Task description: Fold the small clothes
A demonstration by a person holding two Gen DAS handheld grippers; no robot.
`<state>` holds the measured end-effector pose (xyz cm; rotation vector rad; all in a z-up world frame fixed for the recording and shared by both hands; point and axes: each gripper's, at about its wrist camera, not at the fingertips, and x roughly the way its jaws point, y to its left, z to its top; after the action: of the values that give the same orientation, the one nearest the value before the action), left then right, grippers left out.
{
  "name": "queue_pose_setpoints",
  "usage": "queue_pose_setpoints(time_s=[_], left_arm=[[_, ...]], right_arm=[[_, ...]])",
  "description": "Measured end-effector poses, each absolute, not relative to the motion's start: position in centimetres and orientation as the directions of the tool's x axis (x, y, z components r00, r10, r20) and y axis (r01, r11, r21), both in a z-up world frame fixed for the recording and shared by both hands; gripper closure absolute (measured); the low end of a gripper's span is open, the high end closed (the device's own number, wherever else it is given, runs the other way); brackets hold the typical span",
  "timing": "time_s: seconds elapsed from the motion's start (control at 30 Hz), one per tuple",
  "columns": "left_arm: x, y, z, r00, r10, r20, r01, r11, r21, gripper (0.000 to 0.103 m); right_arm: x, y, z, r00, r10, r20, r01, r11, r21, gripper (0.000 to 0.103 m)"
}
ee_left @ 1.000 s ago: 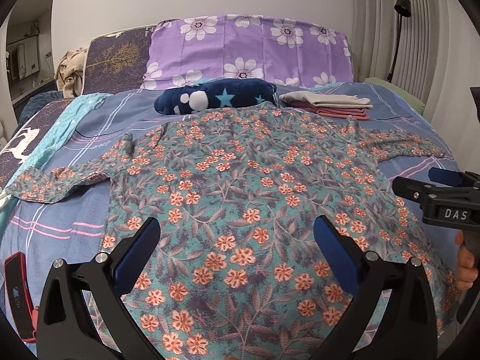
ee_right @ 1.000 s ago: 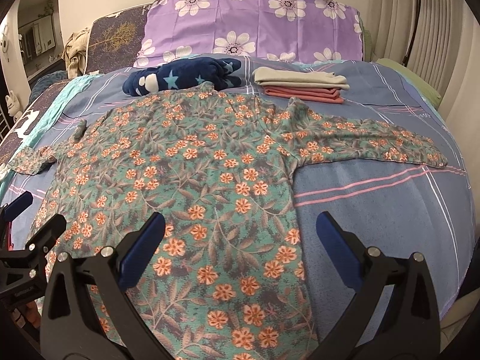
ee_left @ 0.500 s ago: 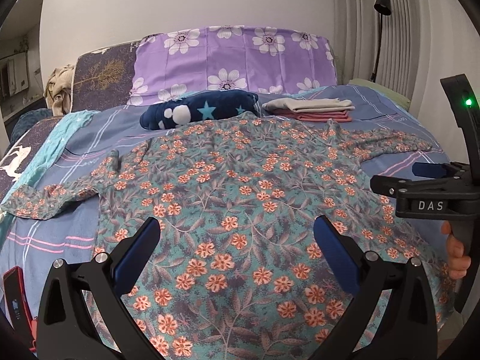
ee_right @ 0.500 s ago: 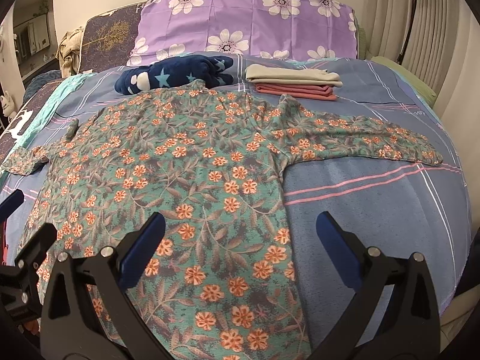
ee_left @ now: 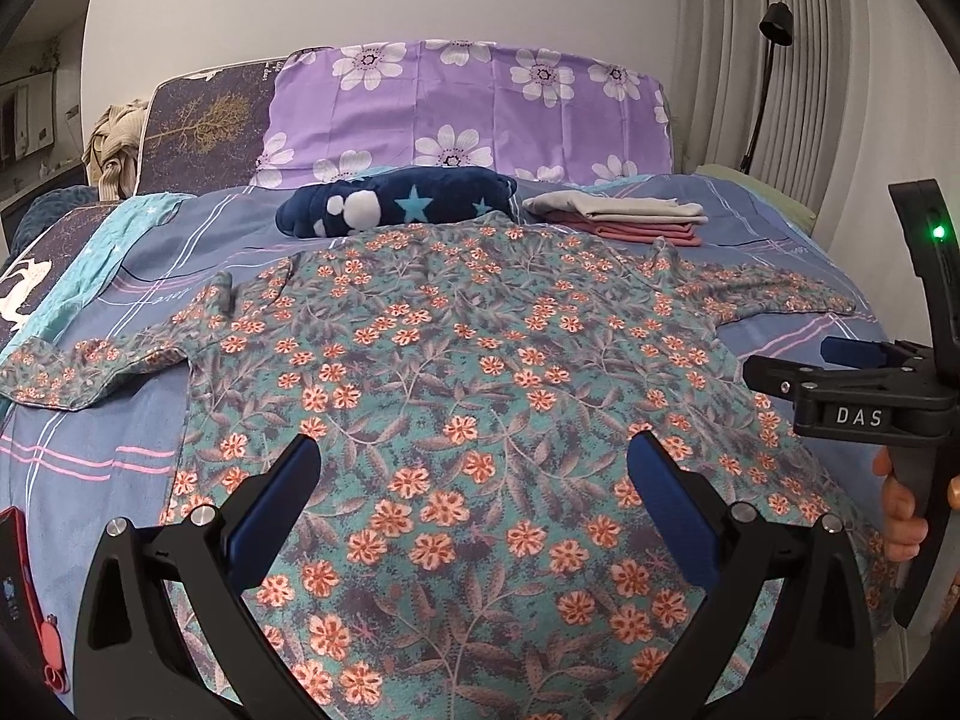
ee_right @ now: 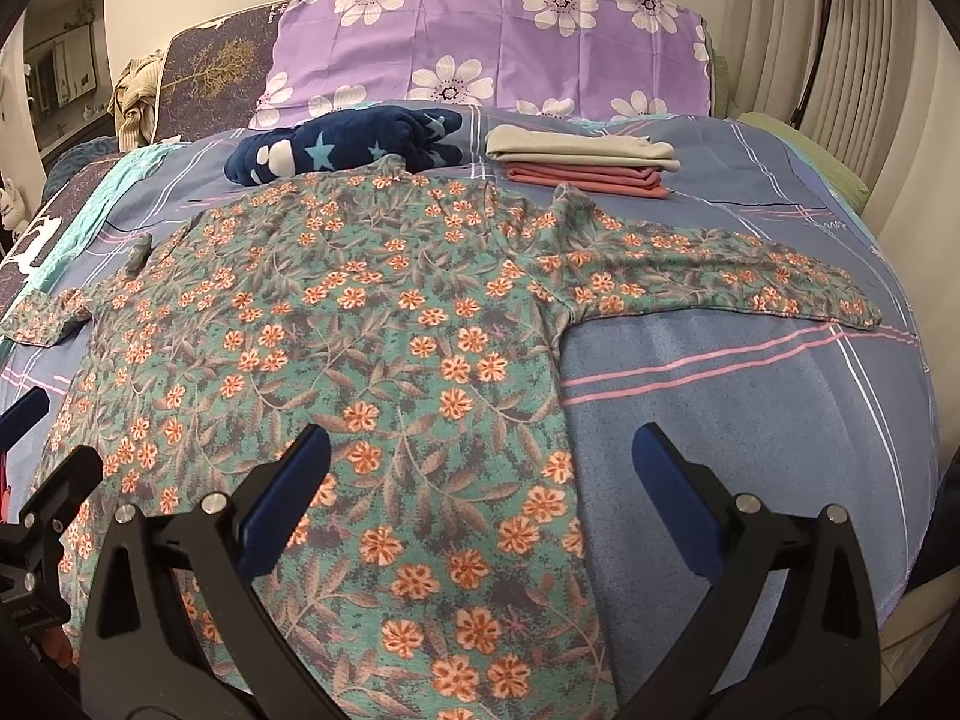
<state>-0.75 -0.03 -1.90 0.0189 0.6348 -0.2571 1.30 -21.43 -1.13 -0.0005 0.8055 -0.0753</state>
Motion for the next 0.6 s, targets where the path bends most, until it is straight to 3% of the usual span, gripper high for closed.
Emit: queue_pose_setpoints(time_s=[0.6], left_arm=[[-0.78,0.57,-2.26,0.773,-0.223,-0.594,0.225,0.972,-0.072,0.001]], right_arm=[[1.44,-21.7,-2.02,0.673,-0.079,-0.735,0.079,0.996,-0.035,0.002]])
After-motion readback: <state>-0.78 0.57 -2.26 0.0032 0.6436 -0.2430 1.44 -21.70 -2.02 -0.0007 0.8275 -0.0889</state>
